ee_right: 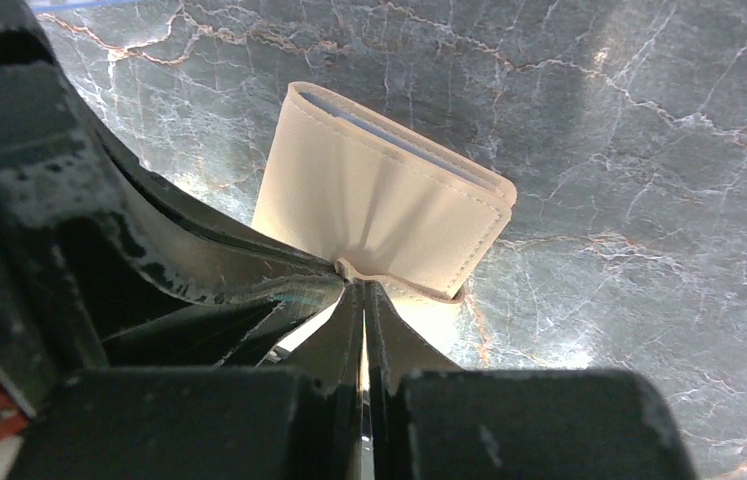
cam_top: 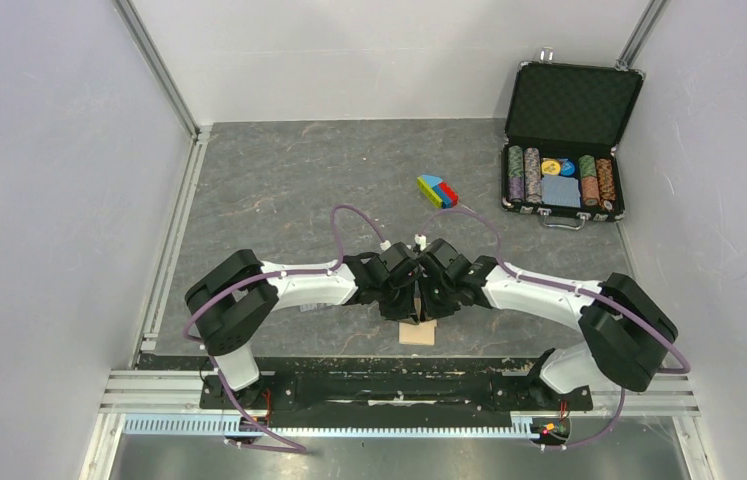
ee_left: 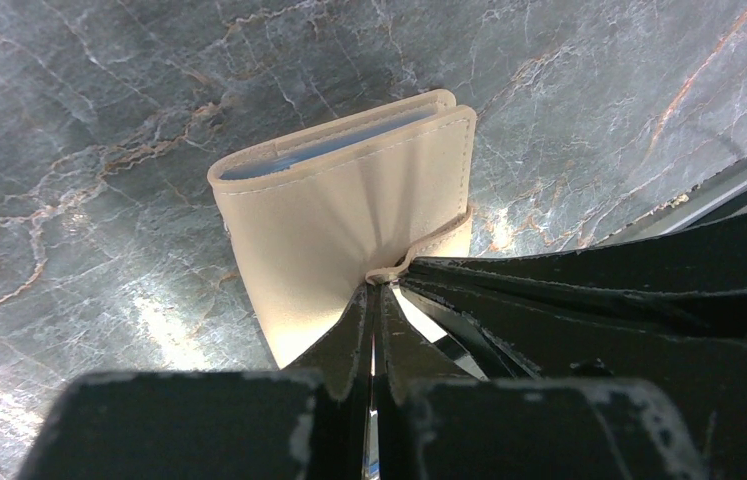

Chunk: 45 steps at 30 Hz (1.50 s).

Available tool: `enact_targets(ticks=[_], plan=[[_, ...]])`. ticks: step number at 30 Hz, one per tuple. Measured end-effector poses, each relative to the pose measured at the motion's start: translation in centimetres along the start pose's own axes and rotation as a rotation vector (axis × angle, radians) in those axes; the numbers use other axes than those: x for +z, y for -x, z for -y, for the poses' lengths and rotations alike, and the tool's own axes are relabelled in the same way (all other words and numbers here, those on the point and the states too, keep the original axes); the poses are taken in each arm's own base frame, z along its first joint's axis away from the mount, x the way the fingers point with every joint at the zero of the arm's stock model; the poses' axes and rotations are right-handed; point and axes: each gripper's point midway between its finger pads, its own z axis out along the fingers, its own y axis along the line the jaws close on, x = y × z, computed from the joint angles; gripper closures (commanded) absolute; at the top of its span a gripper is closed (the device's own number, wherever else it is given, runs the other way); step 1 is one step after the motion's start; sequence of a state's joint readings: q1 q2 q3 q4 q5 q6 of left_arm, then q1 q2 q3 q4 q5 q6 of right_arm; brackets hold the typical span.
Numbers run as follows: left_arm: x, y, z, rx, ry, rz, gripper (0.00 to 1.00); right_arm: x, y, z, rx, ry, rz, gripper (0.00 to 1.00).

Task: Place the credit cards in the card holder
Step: Close the card holder at the center of the board, then reset both arms

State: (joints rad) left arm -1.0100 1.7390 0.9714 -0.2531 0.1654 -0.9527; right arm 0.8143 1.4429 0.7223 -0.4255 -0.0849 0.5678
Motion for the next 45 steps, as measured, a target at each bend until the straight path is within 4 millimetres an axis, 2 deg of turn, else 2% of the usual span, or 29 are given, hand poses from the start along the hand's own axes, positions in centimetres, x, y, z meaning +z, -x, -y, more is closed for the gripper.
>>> enact_targets(ticks=[12, 17, 20, 27, 35, 40, 45], plan=[[0.0, 0.1, 0.1, 0.0, -0.004, 0.001, 0.97, -0.1, 0.1, 0.1, -0.015, -0.018, -0.008, 1.0], [0.1, 0.1, 0.1, 0.0, -0.011, 0.005, 0.87, -0.4, 0.5, -0.2, -0.041, -0.002, 0.007, 1.0], [0.1, 0.2, 0.3, -0.001, -0.025, 0.008, 0.85, -0.6, 0.8, -0.3, -0.06, 0.008, 0.018, 1.0], [0.0, 0.9, 0.8, -0.004, -0.055, 0.032, 0.77, -1.6, 1.6, 1.0, -0.065, -0.019, 0.062, 0.95], [-1.7, 2.0, 2.0, -0.001, -0.1, 0.076, 0.58, -3.0, 2.8, 0.6, -0.044, 0.031, 0.117, 0.9], [-3.1, 2.9, 3.1, 0.004, -0.142, 0.118, 0.56, -3.5, 3.5, 0.4, -0.025, 0.058, 0.138, 0.91], [-3.2, 3.3, 3.2, 0.001, -0.151, 0.127, 0.56, -3.4, 3.4, 0.4, -0.019, 0.072, 0.138, 0.93]])
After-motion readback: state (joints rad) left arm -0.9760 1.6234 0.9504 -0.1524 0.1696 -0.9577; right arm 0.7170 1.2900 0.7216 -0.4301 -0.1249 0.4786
